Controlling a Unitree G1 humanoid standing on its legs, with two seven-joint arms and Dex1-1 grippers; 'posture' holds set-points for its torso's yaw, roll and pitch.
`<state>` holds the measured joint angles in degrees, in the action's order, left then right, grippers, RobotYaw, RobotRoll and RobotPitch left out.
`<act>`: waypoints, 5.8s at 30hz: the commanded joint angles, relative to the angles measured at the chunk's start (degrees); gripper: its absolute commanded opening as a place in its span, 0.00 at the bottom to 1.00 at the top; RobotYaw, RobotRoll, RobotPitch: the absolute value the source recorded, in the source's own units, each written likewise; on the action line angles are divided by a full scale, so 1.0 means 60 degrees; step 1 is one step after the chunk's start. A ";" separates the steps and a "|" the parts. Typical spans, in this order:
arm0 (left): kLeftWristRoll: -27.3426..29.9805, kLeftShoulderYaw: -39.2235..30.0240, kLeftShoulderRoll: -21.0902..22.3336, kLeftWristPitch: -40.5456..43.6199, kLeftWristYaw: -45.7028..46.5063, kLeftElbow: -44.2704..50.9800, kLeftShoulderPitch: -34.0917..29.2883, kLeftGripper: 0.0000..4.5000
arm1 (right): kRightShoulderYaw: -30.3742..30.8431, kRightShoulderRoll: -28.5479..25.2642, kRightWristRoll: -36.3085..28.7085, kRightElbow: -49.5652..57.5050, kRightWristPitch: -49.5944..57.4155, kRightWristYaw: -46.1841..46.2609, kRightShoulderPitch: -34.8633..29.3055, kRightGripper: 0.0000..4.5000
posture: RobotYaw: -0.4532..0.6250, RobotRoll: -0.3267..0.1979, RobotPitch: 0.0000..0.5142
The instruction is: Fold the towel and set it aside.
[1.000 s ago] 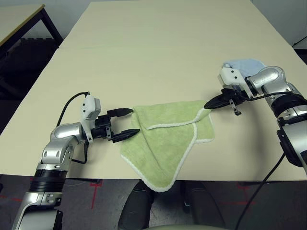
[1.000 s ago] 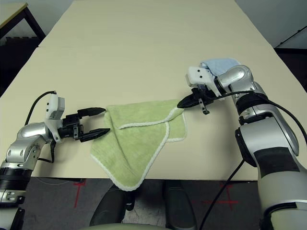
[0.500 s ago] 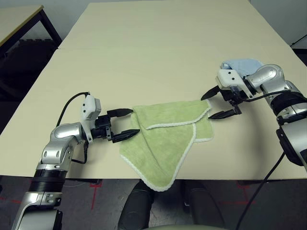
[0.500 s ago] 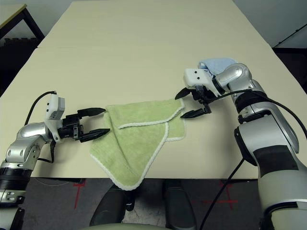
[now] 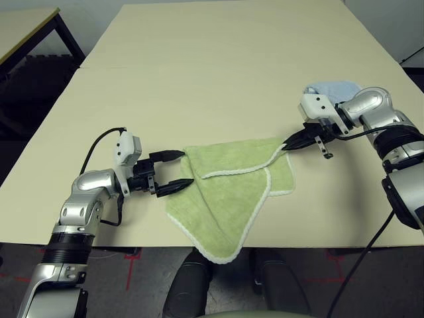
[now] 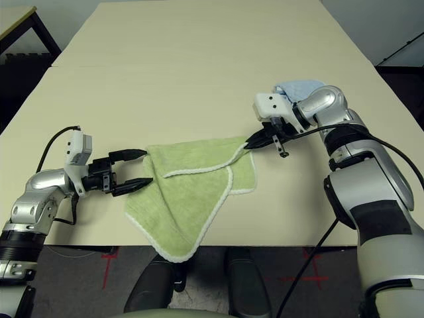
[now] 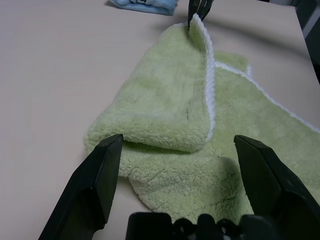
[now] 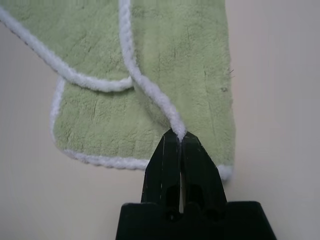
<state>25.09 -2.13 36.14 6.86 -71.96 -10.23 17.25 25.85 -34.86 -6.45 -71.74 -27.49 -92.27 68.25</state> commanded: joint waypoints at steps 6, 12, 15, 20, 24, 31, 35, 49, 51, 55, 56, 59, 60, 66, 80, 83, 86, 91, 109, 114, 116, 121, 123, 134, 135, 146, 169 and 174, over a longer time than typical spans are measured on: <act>-0.0056 -0.0443 0.0166 0.0420 0.0793 -0.0073 -0.0055 1.00 | -0.2854 0.0696 -0.0958 -0.0044 0.1109 0.0526 0.0297 0.01 | 0.47 0.62 0.25; 0.0136 -0.1267 0.0321 0.1270 0.2235 0.0652 -0.0166 1.00 | -0.4009 0.1277 -0.0745 0.0085 0.0381 0.3121 -0.0127 0.01 | 0.48 0.62 0.26; 0.0220 -0.1409 0.0317 0.1558 0.2490 0.1102 -0.0340 1.00 | -0.4412 0.1695 -0.0682 0.0160 0.0067 0.4382 -0.0253 0.01 | 0.48 0.62 0.26; 0.0212 -0.1345 0.0044 0.2033 0.2995 0.1249 -0.0149 1.00 | -0.4757 0.2595 -0.0593 0.0319 -0.0382 0.5490 0.0048 0.01 | 0.48 0.62 0.25; 0.0189 -0.1199 -0.0337 0.2387 0.3518 0.1253 0.0230 1.00 | -0.4925 0.3145 -0.0540 0.0385 -0.0541 0.5959 0.0321 0.01 | 0.48 0.62 0.25; 0.0148 -0.0854 -0.0668 0.2845 0.3714 0.1508 0.0565 1.00 | -0.5261 0.3808 -0.0797 0.0644 -0.0579 0.5829 0.0288 0.01 | 0.47 0.62 0.24; 0.0080 -0.0766 -0.0496 0.2789 0.3537 0.1390 0.0523 1.00 | -0.5698 0.3903 -0.1054 0.0728 -0.0500 0.6158 0.0972 0.01 | 0.46 0.62 0.23; -0.0216 -0.0446 -0.0062 0.0556 0.1648 0.0975 0.0143 1.00 | -0.6426 0.3558 -0.1200 0.0683 -0.0526 0.6701 0.3504 0.01 | 0.45 0.62 0.23; -0.0276 -0.0390 -0.0097 0.0469 0.1606 0.0880 0.0195 1.00 | -0.6426 0.3523 -0.1190 0.0688 -0.0494 0.6598 0.3743 0.01 | 0.44 0.62 0.23; -0.0335 -0.0294 -0.0329 0.0264 0.1669 0.0576 0.0461 1.00 | -0.6433 0.3257 -0.1081 0.0660 -0.0562 0.6801 0.4448 0.01 | 0.44 0.62 0.21; -0.0341 -0.0275 -0.0385 0.0218 0.1686 0.0517 0.0517 1.00 | -0.6405 0.3185 -0.1024 0.0635 -0.0573 0.6825 0.4540 0.01 | 0.44 0.62 0.21; -0.0330 -0.0239 -0.0531 0.0139 0.1727 0.0388 0.0642 1.00 | -0.6326 0.3087 -0.0953 0.0594 -0.0520 0.6657 0.4615 0.01 | 0.43 0.62 0.21; -0.0342 -0.0220 -0.0561 0.0112 0.1732 0.0344 0.0678 1.00 | -0.6315 0.3054 -0.0922 0.0571 -0.0526 0.6694 0.4651 0.01 | 0.43 0.62 0.20; -0.0380 -0.0171 -0.0736 0.0002 0.1785 0.0169 0.0842 1.00 | -0.5505 0.2798 0.0041 0.0353 -0.0367 0.6321 0.4237 0.01 | 0.44 0.62 0.21; -0.0632 0.0080 -0.1105 -0.0094 0.2106 0.0001 0.0973 1.00 | -0.5457 0.2631 0.0624 0.0029 0.0782 0.8501 0.5276 0.01 | 0.45 0.62 0.22; -0.1207 0.0394 -0.1357 -0.0413 0.2609 -0.0040 0.1061 1.00 | -0.5346 0.2702 0.0832 -0.0028 0.0992 0.8626 0.5270 0.01 | 0.46 0.62 0.22; -0.1618 0.0736 -0.1766 -0.0258 0.3293 0.0438 0.1080 1.00 | -0.5330 0.2833 0.0894 -0.0015 0.1056 0.8623 0.5126 0.01 | 0.47 0.62 0.22; -0.2038 0.1281 -0.1860 0.0796 0.4002 0.1566 0.1043 1.00 | -0.5360 0.3036 0.0940 -0.0022 0.1141 0.8659 0.4926 0.01 | 0.48 0.62 0.23; -0.3487 0.2519 -0.2461 0.2410 0.5551 0.2468 0.2319 1.00 | -0.6994 0.3879 -0.0609 -0.0058 0.3570 1.0235 0.5681 0.01 | 0.52 0.62 0.27; -0.3535 0.2496 -0.2403 0.2419 0.5509 0.2475 0.2236 1.00 | -0.7132 0.3765 -0.0737 -0.0038 0.3379 1.0170 0.6074 0.01 | 0.51 0.62 0.26; -0.3544 0.2461 -0.2378 0.2428 0.5516 0.2463 0.2221 1.00 | -0.7187 0.3702 -0.0784 -0.0025 0.3326 1.0177 0.6193 0.01 | 0.51 0.62 0.26; -0.3444 0.2385 -0.2436 0.2651 0.5577 0.2545 0.2177 1.00 | -0.7087 0.3725 -0.0716 0.0013 0.3289 1.0280 0.6100 0.01 | 0.51 0.62 0.27; -0.3379 0.2391 -0.2541 0.2896 0.5637 0.2681 0.2153 1.00 | -0.7068 0.3770 -0.0692 0.0001 0.3308 1.0421 0.6024 0.01 | 0.52 0.62 0.27; -0.3466 0.2557 -0.1868 0.3832 0.5287 0.3868 0.1538 1.00 | -0.7425 0.4097 -0.0929 -0.0246 0.3682 1.1865 0.6045 0.01 | 0.55 0.62 0.29; -0.3481 0.2597 -0.1817 0.3940 0.5315 0.4070 0.1461 1.00 | -0.7429 0.4126 -0.0915 -0.0252 0.3683 1.1895 0.6040 0.01 | 0.55 0.62 0.30; -0.3817 0.3196 -0.2323 0.4038 0.5705 0.3804 0.2016 1.00 | -0.7607 0.4347 -0.1003 -0.0329 0.3918 1.2201 0.5816 0.01 | 0.55 0.62 0.31; -0.5224 0.4665 -0.3240 0.3585 0.6031 0.2444 0.3448 1.00 | -0.8249 0.4548 -0.1569 -0.0444 0.4310 1.3367 0.5823 0.01 | 0.55 0.62 0.30; -0.5690 0.4838 -0.3702 0.3537 0.6308 0.1473 0.3854 1.00 | -0.8193 0.4567 -0.1539 -0.0428 0.4321 1.3300 0.5833 0.01 | 0.55 0.62 0.30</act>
<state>-7.30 25.47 14.19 28.13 -34.83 0.62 40.03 -23.31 -7.79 -15.66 -74.31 -2.00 -12.34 102.70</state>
